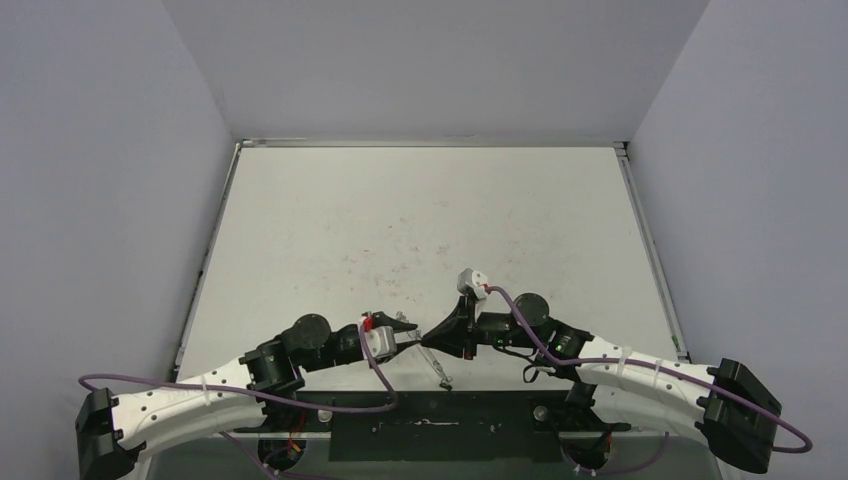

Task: Put the keys on the keyring

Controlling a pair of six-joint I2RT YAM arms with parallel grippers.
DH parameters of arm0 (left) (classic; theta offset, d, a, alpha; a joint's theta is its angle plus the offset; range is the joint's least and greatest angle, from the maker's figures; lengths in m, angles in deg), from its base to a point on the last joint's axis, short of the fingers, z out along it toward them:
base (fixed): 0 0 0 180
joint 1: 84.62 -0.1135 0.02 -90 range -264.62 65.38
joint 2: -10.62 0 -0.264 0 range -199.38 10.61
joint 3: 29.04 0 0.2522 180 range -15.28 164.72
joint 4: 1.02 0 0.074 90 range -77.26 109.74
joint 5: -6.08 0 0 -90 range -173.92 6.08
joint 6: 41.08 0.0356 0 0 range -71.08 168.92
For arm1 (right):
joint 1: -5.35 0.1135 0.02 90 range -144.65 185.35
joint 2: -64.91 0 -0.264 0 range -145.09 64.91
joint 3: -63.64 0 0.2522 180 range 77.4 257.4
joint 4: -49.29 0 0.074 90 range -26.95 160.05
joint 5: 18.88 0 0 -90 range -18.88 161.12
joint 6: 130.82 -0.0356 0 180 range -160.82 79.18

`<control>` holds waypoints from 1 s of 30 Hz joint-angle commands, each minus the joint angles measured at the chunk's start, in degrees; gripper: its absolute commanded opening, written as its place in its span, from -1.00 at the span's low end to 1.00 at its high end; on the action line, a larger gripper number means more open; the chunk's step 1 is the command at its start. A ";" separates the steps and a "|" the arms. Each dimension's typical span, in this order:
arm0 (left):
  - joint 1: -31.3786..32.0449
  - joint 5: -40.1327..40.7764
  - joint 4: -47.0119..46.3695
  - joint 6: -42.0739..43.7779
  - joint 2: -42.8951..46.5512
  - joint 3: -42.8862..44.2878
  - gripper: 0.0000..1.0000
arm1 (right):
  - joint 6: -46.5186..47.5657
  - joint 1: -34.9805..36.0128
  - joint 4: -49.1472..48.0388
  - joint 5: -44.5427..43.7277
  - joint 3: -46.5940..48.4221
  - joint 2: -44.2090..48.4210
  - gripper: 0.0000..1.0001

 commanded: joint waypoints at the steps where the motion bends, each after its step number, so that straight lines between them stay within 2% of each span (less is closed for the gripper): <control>1: 0.18 -3.51 2.48 0.08 -0.12 2.47 -0.43 | 0.00 0.18 -5.00 -0.06 1.70 1.84 -1.00; 14: 0.16 -4.22 2.89 0.38 0.48 1.87 -0.46 | 0.11 0.13 -4.97 -0.20 1.98 1.49 -1.00; 24: 0.16 -4.41 -2.63 0.76 -2.89 2.04 -0.64 | -0.27 0.13 -5.11 -0.16 1.94 1.27 -1.00; 30: 0.16 -4.29 -5.21 -1.07 -1.28 1.19 -0.58 | -0.27 0.18 -5.00 -0.21 1.74 1.46 -1.00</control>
